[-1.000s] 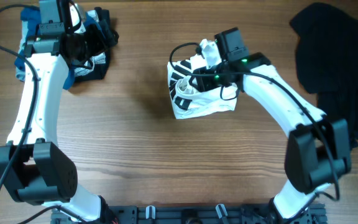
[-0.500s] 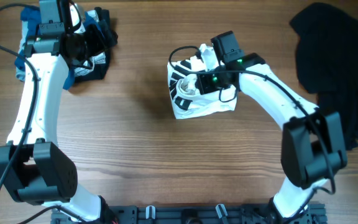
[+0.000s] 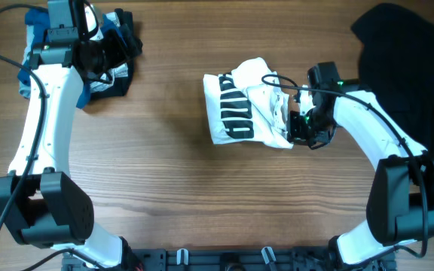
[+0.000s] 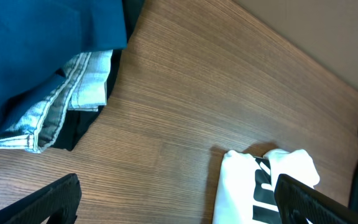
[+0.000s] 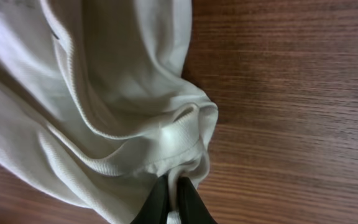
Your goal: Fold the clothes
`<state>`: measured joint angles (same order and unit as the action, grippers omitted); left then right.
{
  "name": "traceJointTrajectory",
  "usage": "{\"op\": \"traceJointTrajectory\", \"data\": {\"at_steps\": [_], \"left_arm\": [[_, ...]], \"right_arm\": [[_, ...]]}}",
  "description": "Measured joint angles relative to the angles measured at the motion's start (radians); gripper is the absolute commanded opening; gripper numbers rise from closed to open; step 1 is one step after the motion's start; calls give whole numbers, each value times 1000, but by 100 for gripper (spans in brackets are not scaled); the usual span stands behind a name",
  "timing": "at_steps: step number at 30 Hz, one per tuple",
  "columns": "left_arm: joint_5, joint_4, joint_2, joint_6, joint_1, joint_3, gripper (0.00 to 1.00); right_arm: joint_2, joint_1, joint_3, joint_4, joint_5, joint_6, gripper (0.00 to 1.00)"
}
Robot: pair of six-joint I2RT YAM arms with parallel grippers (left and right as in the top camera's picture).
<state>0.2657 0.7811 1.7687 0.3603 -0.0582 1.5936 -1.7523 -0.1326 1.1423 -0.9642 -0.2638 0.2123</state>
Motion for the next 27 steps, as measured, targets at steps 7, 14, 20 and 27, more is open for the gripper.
{"op": "traceJointTrajectory", "data": {"at_steps": [7,14,20,27], "left_arm": [[0,0,0,0,0,0,100],[0,1,0,0,0,0,100],[0,1,0,0,0,0,100],[0,6,0,0,0,0,100]], "right_arm": [[0,0,34,7,5,9,59],[11,0,227,177,8,-12,71],[-96,0,230,386,6,-23,59],[-310,0,230,543,-24,-26,43]]}}
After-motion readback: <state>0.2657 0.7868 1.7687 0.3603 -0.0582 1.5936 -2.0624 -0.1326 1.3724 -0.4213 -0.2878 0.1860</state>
